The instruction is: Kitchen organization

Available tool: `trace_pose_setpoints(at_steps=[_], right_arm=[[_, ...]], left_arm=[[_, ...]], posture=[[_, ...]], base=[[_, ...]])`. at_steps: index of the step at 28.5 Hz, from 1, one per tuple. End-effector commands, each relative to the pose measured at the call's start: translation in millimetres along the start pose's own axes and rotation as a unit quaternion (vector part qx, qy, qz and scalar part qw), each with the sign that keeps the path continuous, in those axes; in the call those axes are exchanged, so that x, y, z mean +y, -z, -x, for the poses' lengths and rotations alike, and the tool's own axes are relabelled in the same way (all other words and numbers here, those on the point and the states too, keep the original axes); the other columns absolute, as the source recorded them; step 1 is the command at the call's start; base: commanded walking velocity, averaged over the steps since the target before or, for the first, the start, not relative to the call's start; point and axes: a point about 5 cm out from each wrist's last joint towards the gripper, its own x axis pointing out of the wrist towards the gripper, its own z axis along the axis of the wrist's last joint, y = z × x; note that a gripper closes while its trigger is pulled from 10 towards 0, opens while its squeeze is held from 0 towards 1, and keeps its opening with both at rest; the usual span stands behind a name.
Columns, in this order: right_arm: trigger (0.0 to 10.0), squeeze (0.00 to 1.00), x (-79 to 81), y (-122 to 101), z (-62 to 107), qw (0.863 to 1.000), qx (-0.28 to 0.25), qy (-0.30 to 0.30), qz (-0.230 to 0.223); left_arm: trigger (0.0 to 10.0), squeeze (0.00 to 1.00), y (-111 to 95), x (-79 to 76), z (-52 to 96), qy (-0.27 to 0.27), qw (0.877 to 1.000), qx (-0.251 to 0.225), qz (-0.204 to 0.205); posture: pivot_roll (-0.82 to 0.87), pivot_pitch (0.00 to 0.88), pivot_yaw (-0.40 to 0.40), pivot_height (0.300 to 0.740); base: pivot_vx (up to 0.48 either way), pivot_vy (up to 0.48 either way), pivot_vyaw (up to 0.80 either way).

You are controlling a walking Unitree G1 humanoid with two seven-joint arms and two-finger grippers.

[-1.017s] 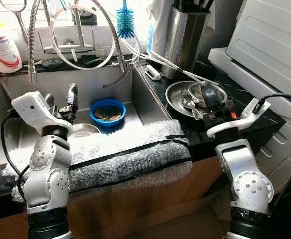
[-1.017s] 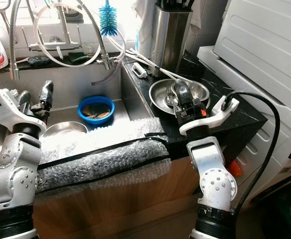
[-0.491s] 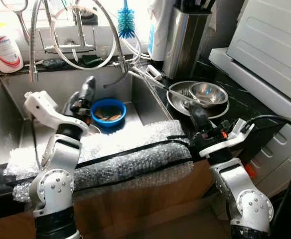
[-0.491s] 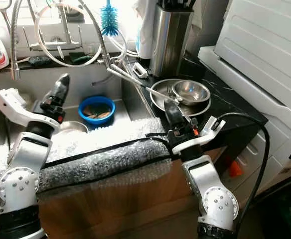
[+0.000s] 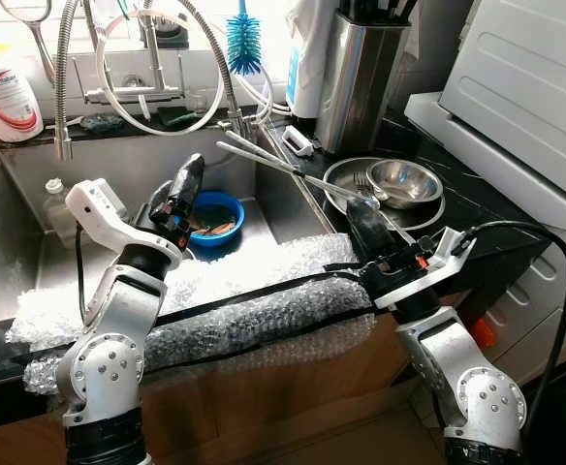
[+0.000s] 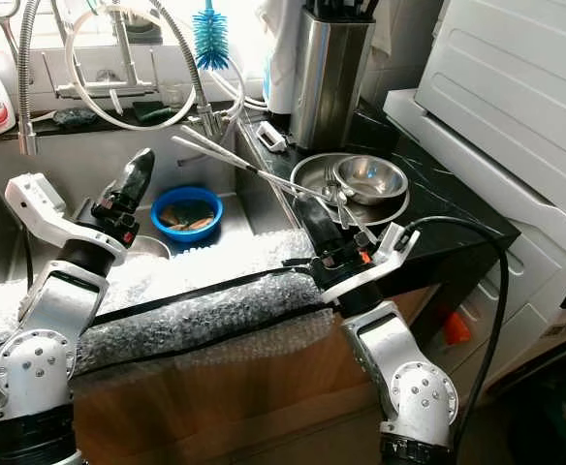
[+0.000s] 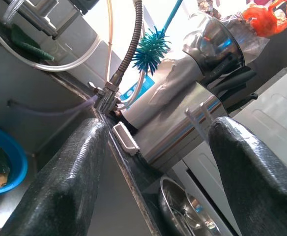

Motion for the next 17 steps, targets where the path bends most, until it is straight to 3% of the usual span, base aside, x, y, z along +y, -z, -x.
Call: trace_pose_setpoints(at_steps=[1,9,14,17], right_arm=[[10.0,0.0,1.8,10.6,5.3,1.0,0.018,-0.006,-0.004],[10.0,0.0,2.1,19.9,7.1,0.999,0.041,-0.007,-0.017],[10.0,0.0,-4.3,19.5,8.1,0.999,0.033,0.015,-0.016],[10.0,0.0,-7.3,24.2,8.2,0.998,0.054,0.032,-0.006]], left_arm=[[10.0,0.0,-1.5,-6.4,-0.1,0.017,1.0,0.0,-0.001],[10.0,0.0,-2.0,-7.6,0.2,0.022,1.0,-0.005,0.01],[10.0,0.0,-4.1,-8.1,0.5,0.025,0.999,-0.013,0.018],[10.0,0.0,-4.7,-7.7,1.0,0.025,0.999,-0.017,0.02]], posture=[[-0.03,0.0,-0.083,0.727],[-0.04,0.0,-0.085,0.727],[-0.04,0.0,-0.09,0.727],[-0.04,0.0,-0.092,0.727]], base=[[0.0,0.0,0.0],[0.0,0.0,0.0],[0.0,0.0,0.0],[0.0,0.0,0.0]])
